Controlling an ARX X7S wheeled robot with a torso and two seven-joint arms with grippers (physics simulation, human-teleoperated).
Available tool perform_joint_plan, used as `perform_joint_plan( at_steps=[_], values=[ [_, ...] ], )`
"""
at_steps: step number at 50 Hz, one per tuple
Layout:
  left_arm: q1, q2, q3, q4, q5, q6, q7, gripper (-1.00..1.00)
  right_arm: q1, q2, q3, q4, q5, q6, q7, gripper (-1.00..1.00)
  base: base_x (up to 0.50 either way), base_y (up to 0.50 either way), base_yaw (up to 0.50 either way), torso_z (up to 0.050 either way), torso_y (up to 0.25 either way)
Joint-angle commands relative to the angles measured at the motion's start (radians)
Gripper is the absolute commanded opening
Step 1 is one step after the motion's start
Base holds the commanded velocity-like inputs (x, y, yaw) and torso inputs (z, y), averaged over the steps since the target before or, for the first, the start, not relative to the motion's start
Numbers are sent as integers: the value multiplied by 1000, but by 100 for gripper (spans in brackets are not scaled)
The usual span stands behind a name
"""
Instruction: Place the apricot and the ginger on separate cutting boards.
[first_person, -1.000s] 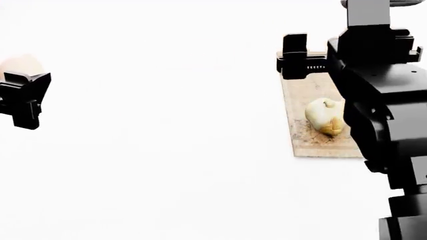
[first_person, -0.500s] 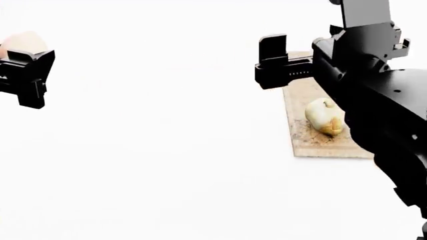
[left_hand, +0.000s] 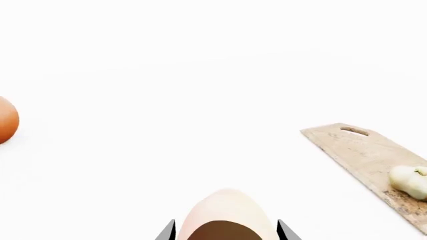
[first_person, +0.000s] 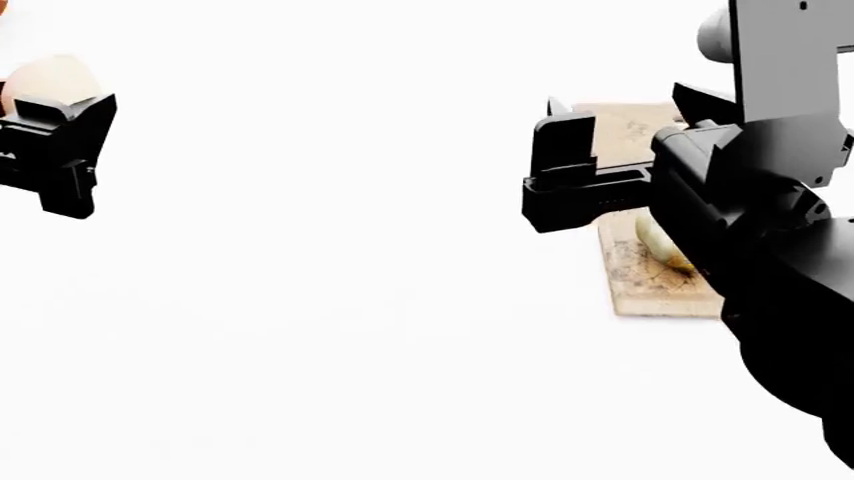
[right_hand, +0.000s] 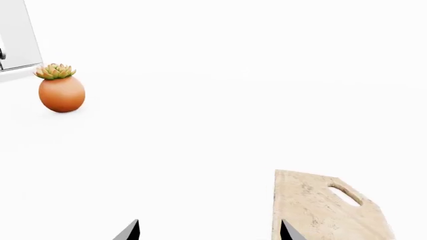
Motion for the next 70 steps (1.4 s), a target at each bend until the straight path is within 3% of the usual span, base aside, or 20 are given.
perform_joint_plan(
  at_steps=[1, 70],
  values=[
    [7, 0, -9, 10, -18, 3, -25, -100, -40, -1, 16, -29, 20, -13, 5, 100, 70, 500, 0, 0, 0],
    [2, -14, 16, -3, -28, 19, -26, -100, -53, 22, -6, -31, 30, -33, -10, 100, 16, 500, 0, 0, 0]
  ],
)
